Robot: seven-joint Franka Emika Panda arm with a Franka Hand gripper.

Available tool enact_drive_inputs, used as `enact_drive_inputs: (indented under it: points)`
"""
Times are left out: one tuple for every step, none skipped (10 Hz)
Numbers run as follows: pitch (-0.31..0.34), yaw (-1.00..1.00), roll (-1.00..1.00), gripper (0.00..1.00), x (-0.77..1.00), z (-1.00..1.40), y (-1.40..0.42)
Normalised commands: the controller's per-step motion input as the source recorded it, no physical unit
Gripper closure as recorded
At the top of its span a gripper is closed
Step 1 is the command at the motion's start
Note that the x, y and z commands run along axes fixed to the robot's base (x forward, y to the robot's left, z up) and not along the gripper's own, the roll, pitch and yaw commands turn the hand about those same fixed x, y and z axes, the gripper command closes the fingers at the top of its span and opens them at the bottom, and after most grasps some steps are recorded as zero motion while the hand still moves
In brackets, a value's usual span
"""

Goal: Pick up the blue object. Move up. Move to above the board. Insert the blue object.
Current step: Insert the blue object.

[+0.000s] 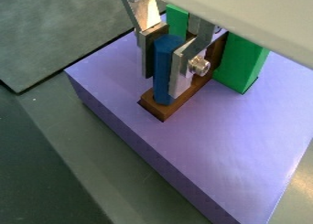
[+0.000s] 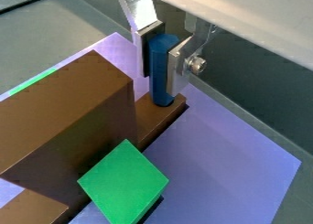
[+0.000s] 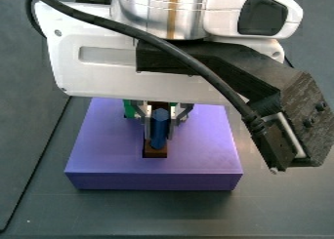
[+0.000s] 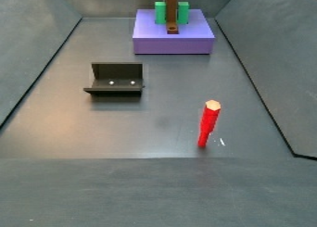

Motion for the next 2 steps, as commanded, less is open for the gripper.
enact_drive_inputs:
  points:
    - [0.0,0.0,0.0,1.0,0.0,-0.35,-0.01]
    - [0.0,0.0,0.0,1.0,0.0,0.0,0.0]
